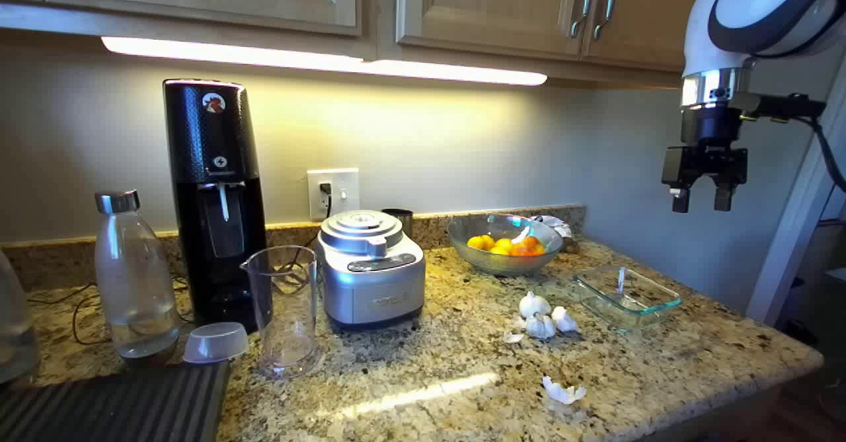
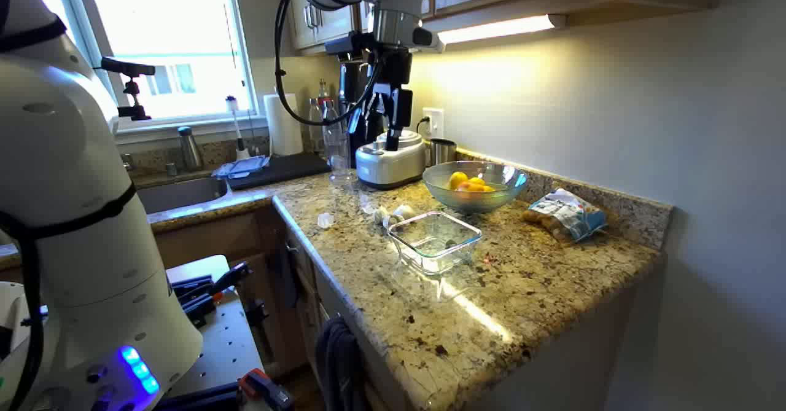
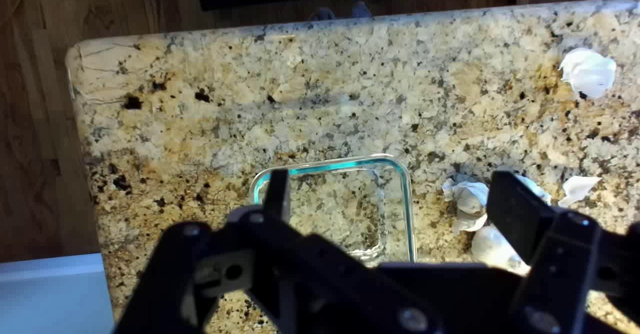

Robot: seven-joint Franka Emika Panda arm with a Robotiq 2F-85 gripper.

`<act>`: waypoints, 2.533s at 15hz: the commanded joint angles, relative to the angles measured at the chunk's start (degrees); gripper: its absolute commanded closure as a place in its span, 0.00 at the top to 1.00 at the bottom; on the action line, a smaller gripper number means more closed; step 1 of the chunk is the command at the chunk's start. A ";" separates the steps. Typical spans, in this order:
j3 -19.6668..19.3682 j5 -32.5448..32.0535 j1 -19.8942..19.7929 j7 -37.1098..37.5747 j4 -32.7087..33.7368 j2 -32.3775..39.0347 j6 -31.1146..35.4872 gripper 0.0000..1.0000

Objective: Put all the garlic in the square bowl

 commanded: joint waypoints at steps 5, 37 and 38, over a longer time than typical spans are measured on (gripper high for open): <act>0.78 -0.34 0.20 0.23 0.53 1.18 -0.02 1.00; 6.01 6.65 7.99 21.43 15.59 29.22 16.42 1.00; 6.03 6.69 8.93 22.77 16.17 30.82 17.99 1.00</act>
